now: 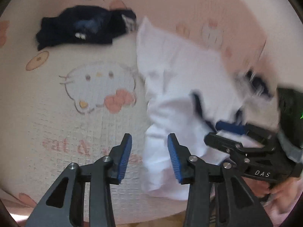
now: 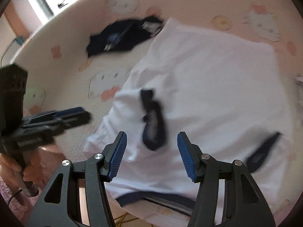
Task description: Fold clothes
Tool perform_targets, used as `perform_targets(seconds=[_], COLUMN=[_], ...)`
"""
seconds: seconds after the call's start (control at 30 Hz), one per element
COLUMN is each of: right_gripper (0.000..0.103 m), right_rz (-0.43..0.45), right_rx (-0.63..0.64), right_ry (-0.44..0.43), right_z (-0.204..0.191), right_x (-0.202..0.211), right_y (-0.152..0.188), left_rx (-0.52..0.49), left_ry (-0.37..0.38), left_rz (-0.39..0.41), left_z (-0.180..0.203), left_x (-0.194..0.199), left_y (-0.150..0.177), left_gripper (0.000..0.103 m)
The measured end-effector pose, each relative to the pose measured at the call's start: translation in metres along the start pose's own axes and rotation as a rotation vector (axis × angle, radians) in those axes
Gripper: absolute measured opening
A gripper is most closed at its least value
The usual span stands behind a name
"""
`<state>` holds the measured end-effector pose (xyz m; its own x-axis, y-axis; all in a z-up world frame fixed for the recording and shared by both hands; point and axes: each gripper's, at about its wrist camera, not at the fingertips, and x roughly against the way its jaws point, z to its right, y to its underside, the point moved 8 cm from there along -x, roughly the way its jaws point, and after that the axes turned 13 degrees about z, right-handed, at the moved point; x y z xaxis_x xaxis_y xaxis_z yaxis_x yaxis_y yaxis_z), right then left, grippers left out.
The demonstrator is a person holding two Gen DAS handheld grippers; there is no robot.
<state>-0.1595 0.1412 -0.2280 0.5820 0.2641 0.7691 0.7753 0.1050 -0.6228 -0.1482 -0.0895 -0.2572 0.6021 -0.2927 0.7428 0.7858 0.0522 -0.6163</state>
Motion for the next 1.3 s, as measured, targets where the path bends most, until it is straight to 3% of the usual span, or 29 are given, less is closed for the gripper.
perform_targets(seconds=[0.07, 0.17, 0.23, 0.33, 0.5, 0.6, 0.7, 0.8, 0.93, 1.03, 1.13, 1.3], right_gripper=[0.058, 0.06, 0.06, 0.06, 0.06, 0.06, 0.061, 0.06, 0.06, 0.062, 0.062, 0.062], right_rz=[-0.028, -0.003, -0.003, 0.044, 0.059, -0.022, -0.049, -0.056, 0.003, 0.041, 0.017, -0.052], right_rx=[0.018, -0.13, -0.227, -0.203, -0.157, -0.085, -0.077, -0.09, -0.138, -0.199, -0.217, -0.135], right_ry=[0.053, 0.103, 0.106, 0.157, 0.032, 0.044, 0.066, 0.096, 0.121, 0.159, 0.202, 0.274], right_z=[0.005, 0.039, 0.059, 0.064, 0.034, 0.022, 0.028, 0.037, 0.051, 0.066, 0.08, 0.09], right_x=[-0.02, -0.019, -0.015, -0.002, 0.008, -0.007, -0.01, -0.004, 0.028, 0.058, 0.071, 0.07], right_y=[0.01, 0.01, 0.006, -0.005, -0.007, 0.013, 0.022, 0.022, 0.012, 0.019, 0.041, 0.08], left_rx=[-0.084, -0.17, -0.187, -0.188, -0.113, -0.187, -0.289, -0.224, 0.023, 0.118, 0.032, -0.291], left_ry=[-0.052, -0.092, -0.093, -0.089, -0.079, -0.136, -0.17, -0.134, -0.08, -0.043, -0.013, -0.035], left_rz=[-0.045, -0.115, -0.114, -0.085, 0.019, -0.09, -0.134, -0.136, -0.108, -0.038, -0.007, -0.019], left_z=[0.003, 0.008, 0.011, 0.017, 0.023, 0.02, 0.024, 0.016, -0.002, 0.003, 0.031, 0.091], left_x=[-0.009, -0.01, -0.002, 0.008, 0.005, -0.011, -0.004, 0.009, 0.018, 0.023, 0.024, 0.009], left_y=[0.014, 0.029, 0.035, 0.037, 0.015, 0.033, 0.052, 0.066, 0.074, 0.065, 0.065, 0.074], left_gripper=[0.035, 0.035, 0.035, 0.035, 0.035, 0.035, 0.038, 0.038, 0.039, 0.039, 0.039, 0.039])
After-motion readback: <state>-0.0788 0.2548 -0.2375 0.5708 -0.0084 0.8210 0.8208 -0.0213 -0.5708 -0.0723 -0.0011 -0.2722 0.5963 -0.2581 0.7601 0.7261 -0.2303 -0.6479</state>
